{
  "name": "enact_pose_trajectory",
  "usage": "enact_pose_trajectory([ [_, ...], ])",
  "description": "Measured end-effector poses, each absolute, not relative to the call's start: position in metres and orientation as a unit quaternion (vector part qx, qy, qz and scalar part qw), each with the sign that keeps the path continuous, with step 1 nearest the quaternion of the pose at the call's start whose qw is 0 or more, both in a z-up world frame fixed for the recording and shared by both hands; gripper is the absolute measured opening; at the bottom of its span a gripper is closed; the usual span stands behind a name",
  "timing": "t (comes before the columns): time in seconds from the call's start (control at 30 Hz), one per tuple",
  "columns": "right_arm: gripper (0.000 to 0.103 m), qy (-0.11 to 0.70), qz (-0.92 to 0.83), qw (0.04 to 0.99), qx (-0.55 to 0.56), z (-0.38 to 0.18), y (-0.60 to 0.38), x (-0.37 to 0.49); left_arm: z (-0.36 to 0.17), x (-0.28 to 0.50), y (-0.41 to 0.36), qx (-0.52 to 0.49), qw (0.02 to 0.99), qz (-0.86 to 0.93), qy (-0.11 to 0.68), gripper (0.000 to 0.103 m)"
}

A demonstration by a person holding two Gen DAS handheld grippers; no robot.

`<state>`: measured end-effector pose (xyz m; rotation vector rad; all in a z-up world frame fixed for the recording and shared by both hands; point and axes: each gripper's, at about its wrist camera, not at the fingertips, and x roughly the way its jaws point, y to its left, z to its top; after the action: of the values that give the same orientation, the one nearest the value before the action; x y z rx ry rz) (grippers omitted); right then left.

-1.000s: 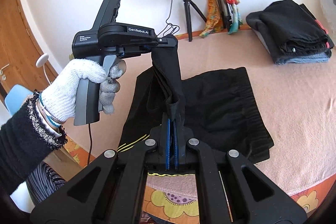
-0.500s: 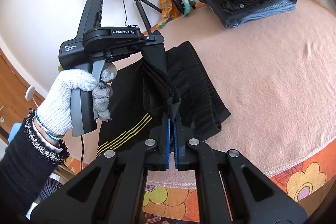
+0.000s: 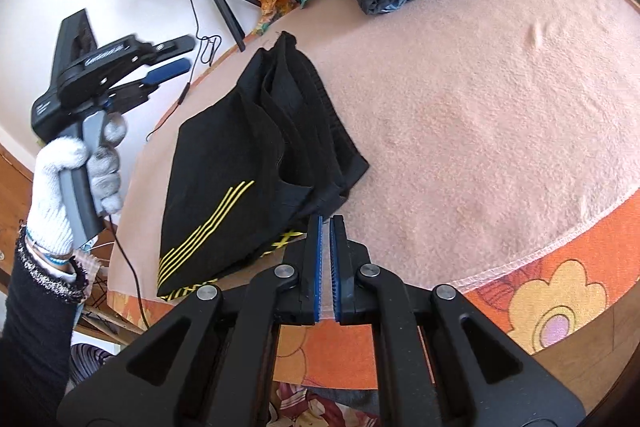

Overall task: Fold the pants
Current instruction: 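Lower the shorts onto the blanket and open both grippers, then move both open grippers to the folded edge of the shorts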

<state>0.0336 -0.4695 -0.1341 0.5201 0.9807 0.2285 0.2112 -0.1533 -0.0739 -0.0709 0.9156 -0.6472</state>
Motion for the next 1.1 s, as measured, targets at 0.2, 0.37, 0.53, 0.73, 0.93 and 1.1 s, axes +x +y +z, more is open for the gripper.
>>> enact_pose_trajectory([
  [0.2, 0.015, 0.424, 0.118, 0.875, 0.201, -0.105, -0.469, 0.037, -0.095, 0.167, -0.096, -0.045, 0.842, -0.287, 0.454, 0.039],
  [0.37, 0.044, 0.407, 0.174, 0.883, 0.155, -0.068, -0.428, 0.069, -0.117, 0.143, -0.076, -0.046, 0.845, -0.264, 0.463, 0.039],
  [0.53, 0.049, 0.430, 0.209, 0.866, 0.150, -0.056, -0.384, 0.121, -0.134, 0.139, -0.070, -0.062, 0.838, -0.257, 0.476, 0.039],
  [0.73, 0.048, 0.472, 0.178, 0.860, 0.074, -0.094, -0.360, 0.169, -0.143, 0.150, -0.068, -0.062, 0.840, -0.250, 0.477, 0.039],
  [0.93, 0.005, 0.478, 0.145, 0.866, 0.024, -0.109, -0.354, 0.182, -0.147, 0.160, -0.063, -0.054, 0.842, -0.246, 0.477, 0.039],
  [1.1, 0.005, 0.479, 0.112, 0.870, 0.032, -0.110, -0.377, 0.191, -0.142, 0.167, -0.062, -0.050, 0.852, -0.233, 0.466, 0.039],
])
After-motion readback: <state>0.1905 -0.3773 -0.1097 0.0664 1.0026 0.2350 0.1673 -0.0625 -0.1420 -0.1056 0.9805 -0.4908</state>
